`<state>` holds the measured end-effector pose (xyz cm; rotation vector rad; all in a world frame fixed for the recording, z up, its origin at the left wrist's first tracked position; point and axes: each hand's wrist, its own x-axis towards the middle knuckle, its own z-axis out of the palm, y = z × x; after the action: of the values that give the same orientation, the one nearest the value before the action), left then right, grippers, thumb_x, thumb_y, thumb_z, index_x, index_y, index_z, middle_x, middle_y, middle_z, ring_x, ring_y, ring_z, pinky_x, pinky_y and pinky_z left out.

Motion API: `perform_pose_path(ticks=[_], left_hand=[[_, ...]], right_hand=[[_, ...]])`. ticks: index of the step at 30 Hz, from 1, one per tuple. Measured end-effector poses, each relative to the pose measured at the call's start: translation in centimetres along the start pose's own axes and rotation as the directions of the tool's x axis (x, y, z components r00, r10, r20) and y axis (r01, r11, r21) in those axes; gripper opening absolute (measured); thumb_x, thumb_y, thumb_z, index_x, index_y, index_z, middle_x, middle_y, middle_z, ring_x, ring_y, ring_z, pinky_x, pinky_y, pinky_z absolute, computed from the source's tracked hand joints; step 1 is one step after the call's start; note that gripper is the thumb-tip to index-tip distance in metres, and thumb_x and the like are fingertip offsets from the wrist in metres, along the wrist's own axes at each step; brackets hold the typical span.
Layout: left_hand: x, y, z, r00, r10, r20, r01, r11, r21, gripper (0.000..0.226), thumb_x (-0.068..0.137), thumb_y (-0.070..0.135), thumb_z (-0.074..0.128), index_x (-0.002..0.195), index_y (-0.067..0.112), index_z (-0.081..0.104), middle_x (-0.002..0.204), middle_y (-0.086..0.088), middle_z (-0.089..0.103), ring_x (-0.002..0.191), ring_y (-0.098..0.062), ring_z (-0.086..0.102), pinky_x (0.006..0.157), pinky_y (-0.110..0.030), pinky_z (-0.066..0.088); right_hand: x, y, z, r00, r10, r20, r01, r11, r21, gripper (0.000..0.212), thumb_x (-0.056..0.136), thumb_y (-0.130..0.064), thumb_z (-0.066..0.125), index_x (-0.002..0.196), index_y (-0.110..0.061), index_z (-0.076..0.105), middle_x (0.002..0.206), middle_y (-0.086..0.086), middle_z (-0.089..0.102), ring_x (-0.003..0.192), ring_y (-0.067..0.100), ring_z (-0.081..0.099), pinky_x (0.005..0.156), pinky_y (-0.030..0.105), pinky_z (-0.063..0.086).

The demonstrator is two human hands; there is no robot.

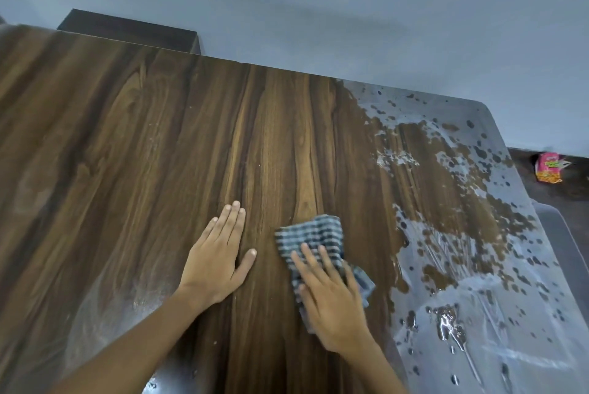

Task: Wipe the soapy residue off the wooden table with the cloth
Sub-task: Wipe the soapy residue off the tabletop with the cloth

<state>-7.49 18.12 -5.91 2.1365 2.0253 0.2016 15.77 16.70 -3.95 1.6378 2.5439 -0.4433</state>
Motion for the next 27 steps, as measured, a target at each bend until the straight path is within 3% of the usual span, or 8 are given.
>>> perform_pose_path(ticks=[4,7,9,12,16,19,23,27], left_hand=[[-1.4,0.4,0.3,1.0,-0.011,0.015,0.011,1.0,0.005,0.072,0.091,0.051,0.03,0.144,0.002,0.024,0.152,-0.01,0.021,0.141,-0.019,0.019,0.116,-0.028,0.004],[-1.5,0.7,0.4,0.999,-0.033,0.012,0.033,0.999,0.007,0.072,0.091,0.051,0.029,0.143,0.002,0.025,0.152,-0.01,0.023,0.141,-0.019,0.02,0.115,-0.027,0.004],[-1.6,0.9,0.5,0.999,-0.048,-0.003,0.048,0.999,0.003,0.071,0.091,0.05,0.027,0.143,0.002,0.025,0.152,-0.01,0.023,0.14,-0.019,0.021,0.115,-0.028,0.004],[-1.8,1.1,0.7,0.997,-0.071,-0.016,0.071,0.997,-0.002,0.07,0.092,0.049,0.026,0.143,0.002,0.025,0.152,-0.01,0.023,0.14,-0.018,0.021,0.114,-0.028,0.007],[-2.1,1.5,0.8,0.996,-0.085,-0.04,0.085,0.996,-0.005,0.068,0.093,0.047,0.023,0.143,0.001,0.024,0.152,-0.01,0.023,0.14,-0.019,0.021,0.113,-0.029,0.01],[-2.8,1.8,1.2,0.992,-0.115,-0.06,0.114,0.993,-0.018,0.067,0.093,0.047,0.02,0.144,0.003,0.023,0.152,-0.008,0.02,0.141,-0.018,0.018,0.114,-0.03,0.01],[-3.8,2.1,1.7,0.99,-0.126,-0.064,0.124,0.992,-0.032,0.067,0.093,0.048,0.02,0.145,0.005,0.022,0.153,-0.007,0.019,0.142,-0.017,0.016,0.114,-0.031,0.011],[-4.7,2.3,1.7,0.989,-0.134,-0.069,0.131,0.99,-0.047,0.066,0.094,0.047,0.019,0.145,0.005,0.023,0.152,-0.007,0.021,0.141,-0.017,0.017,0.114,-0.032,0.014]], right_hand=[[1.8,5.3,-1.8,0.966,0.257,0.028,-0.257,0.966,0.004,0.063,0.087,-0.059,-0.016,0.146,-0.039,-0.012,0.15,-0.02,-0.022,0.143,0.011,-0.016,0.116,0.042,0.002],[8.1,5.0,-4.0,0.929,0.366,0.046,-0.368,0.928,0.058,0.053,0.1,-0.044,0.008,0.149,-0.033,-0.008,0.154,-0.012,-0.018,0.144,0.021,-0.013,0.115,0.049,0.0],[10.4,2.4,-3.9,0.956,0.286,0.059,-0.289,0.956,0.047,0.053,0.102,-0.039,0.014,0.149,-0.031,-0.009,0.156,-0.007,-0.016,0.143,0.025,-0.015,0.113,0.052,-0.003],[7.7,-2.1,-1.9,0.999,0.037,0.023,-0.038,0.999,0.028,0.053,0.102,-0.038,0.019,0.149,-0.034,-0.004,0.153,-0.011,-0.016,0.14,0.019,-0.019,0.113,0.049,-0.004],[-1.5,-2.7,0.7,0.988,-0.151,0.021,0.151,0.988,-0.015,0.049,0.101,-0.04,0.019,0.15,-0.035,0.012,0.156,-0.014,0.01,0.145,0.015,0.004,0.115,0.042,0.005],[-6.1,1.4,0.6,0.998,0.053,0.025,-0.051,0.996,-0.073,0.05,0.101,-0.043,0.015,0.148,-0.03,0.026,0.154,-0.012,0.024,0.142,0.013,0.017,0.109,0.039,0.014],[-2.9,6.6,-1.4,0.941,0.335,0.037,-0.335,0.942,-0.013,0.061,0.089,-0.053,-0.008,0.147,-0.037,-0.007,0.153,-0.017,-0.013,0.144,0.013,-0.012,0.116,0.043,0.01],[5.0,3.8,-3.0,0.926,0.376,0.028,-0.377,0.926,0.024,0.053,0.101,-0.04,0.01,0.149,-0.03,-0.008,0.157,-0.007,-0.013,0.144,0.023,-0.012,0.114,0.048,0.001]])
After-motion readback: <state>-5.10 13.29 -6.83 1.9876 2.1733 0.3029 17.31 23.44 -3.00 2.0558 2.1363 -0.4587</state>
